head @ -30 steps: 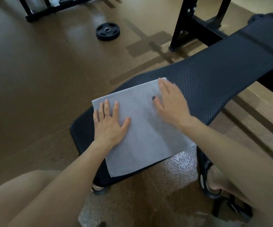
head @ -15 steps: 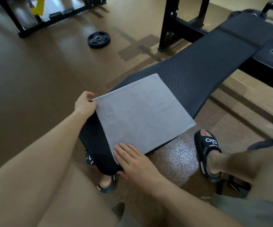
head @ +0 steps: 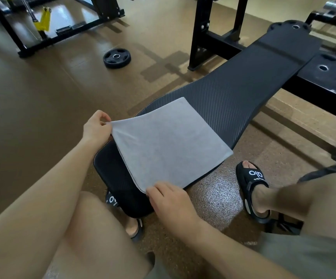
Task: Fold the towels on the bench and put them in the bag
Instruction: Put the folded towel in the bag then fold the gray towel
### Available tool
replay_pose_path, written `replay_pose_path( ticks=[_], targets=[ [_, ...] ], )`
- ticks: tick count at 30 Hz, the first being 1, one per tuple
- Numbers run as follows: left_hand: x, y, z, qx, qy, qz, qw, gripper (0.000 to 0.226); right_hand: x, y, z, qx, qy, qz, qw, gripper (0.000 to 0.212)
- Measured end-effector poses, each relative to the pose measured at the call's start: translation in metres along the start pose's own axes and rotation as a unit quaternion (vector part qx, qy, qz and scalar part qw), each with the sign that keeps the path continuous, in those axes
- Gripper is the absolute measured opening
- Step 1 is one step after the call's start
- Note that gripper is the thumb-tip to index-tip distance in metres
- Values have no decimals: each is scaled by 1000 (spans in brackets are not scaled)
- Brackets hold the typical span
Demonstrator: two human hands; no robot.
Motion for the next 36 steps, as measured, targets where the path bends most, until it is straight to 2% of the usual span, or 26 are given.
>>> replay_pose_path(
  ticks=[3,5,7,12,15,19,26,32,36],
  targets=[
    [13,22,4,20,-11,-41,999,17,3,23,7,20,-106,-129,986,17],
    [28,33,5,34,-25,-49,998,18,9,33,12,11,-174,-254,951,18],
    [48,34,5,31,-42,-45,998,18,21,45,17,43,-225,-330,916,12],
    [104,-5,-18,-30,-77,-58,995,17,85,53,26,123,-353,-400,837,11],
    [131,-42,-38,-64,-77,-77,992,19,125,48,31,121,-412,-398,811,14],
    [149,-86,-62,-83,-73,-100,989,24,160,47,34,82,-442,-359,818,16],
    [140,-125,-98,-144,-31,-122,982,36,186,42,27,28,-454,-295,840,19],
    [138,-142,-103,-188,-94,-201,957,21,183,45,26,48,-449,-297,841,21],
    [137,-144,-103,-195,-142,-246,939,20,179,47,24,32,-455,-284,843,23]
  ],
)
Point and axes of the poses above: each hand's wrist, its own z-axis away from the middle knuckle, its own y-axis out of the back of the hand, x = y × z, the point moved 5 cm from there along -z, towards the middle knuckle, and after that the axes turned 12 degrees about -x, right-handed, at the moved point
